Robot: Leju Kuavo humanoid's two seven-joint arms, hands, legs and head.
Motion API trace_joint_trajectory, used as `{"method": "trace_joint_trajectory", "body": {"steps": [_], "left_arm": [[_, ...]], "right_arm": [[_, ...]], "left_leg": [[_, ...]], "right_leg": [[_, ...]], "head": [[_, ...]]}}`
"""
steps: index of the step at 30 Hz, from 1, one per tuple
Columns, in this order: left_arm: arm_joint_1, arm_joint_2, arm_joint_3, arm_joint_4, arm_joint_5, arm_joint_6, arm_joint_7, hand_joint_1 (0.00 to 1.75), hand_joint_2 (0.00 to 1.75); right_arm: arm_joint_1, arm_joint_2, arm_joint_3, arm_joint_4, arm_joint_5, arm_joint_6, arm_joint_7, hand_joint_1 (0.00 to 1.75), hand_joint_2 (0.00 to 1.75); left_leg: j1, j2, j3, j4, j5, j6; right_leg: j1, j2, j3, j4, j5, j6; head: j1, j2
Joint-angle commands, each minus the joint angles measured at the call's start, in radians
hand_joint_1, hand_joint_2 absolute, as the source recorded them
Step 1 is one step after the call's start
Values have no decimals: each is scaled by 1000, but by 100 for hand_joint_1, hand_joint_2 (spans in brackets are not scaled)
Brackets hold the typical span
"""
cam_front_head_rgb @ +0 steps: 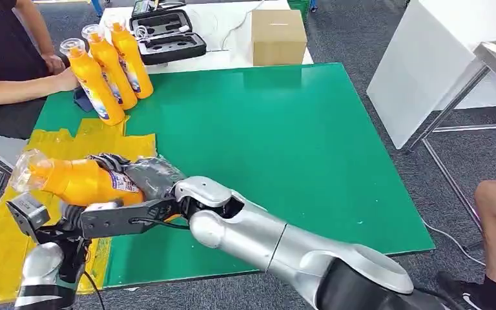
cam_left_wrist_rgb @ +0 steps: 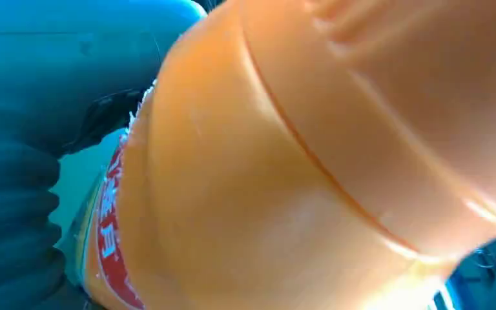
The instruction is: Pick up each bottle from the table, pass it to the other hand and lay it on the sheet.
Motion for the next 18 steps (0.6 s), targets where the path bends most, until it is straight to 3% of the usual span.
{"method": "trace_joint_trajectory", "body": {"steps": [1,7,18], "left_arm": [[-62,0,77,40,-185,130,18,175,175],[-60,19,213,72,-296,200,-28,175,175],[-58,18,211,71,-367,244,-33,175,175]], "right_arm": [[35,-68,-214,-88,92,-7,-55,0,0],[73,-132,-318,-202,136,27,-62,0,0],[78,-129,-321,-202,138,29,-62,0,0]], "left_leg": [[1,-3,2,1,-1,-1],[1,0,2,0,-1,-1],[0,0,1,0,0,0]], "right_leg": [[1,-4,3,1,-2,-1],[1,-1,2,0,0,-1],[0,-2,0,0,0,-1]], "head": [[0,0],[0,0],[0,0]]}}
